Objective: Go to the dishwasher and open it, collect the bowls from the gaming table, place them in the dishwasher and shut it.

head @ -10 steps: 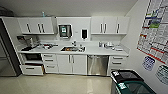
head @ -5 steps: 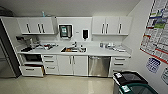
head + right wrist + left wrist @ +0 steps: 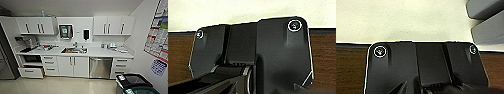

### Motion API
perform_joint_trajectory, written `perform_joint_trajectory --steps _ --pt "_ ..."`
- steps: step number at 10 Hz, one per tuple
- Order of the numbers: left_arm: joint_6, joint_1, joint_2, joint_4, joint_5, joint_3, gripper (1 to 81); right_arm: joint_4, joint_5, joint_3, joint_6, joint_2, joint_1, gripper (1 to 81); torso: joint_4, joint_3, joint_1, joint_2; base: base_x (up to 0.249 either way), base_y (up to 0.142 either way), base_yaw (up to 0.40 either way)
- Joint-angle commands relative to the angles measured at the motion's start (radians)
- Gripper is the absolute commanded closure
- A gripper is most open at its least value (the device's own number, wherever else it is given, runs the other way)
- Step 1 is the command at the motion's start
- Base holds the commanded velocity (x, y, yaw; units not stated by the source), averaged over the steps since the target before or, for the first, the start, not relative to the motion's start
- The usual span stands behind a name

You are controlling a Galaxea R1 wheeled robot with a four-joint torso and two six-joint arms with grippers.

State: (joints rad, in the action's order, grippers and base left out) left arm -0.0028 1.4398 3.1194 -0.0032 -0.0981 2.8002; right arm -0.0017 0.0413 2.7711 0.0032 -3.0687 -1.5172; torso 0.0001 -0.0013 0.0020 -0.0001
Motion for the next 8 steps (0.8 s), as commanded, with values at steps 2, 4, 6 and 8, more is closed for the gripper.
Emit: perform_joint_trajectory --steps 2,4,6,8 --pt "0.003 -0.058 0.007 -0.001 0.046 -0.002 1.0 0.006 -0.052 -0.001 -0.003 -0.003 0.050 1.0 0.000 0.000 0.000 0.000 0.129 0.000 0.000" --pt "0.003 -0.058 0.007 -0.001 0.046 -0.002 1.0 0.006 -0.052 -0.001 -0.003 -0.003 0.050 1.0 0.000 0.000 -0.001 0.000 0.131 0.000 0.000" --pt "0.003 -0.057 0.007 -0.003 0.046 -0.002 1.0 0.006 -0.052 -0.001 -0.003 -0.003 0.050 1.0 0.000 0.000 -0.001 0.000 0.131 0.000 0.000" --pt "0.003 -0.057 0.007 -0.003 0.046 -0.002 1.0 0.006 -0.052 -0.001 -0.003 -0.003 0.048 1.0 0.000 0.000 -0.001 0.000 0.131 0.000 0.000"
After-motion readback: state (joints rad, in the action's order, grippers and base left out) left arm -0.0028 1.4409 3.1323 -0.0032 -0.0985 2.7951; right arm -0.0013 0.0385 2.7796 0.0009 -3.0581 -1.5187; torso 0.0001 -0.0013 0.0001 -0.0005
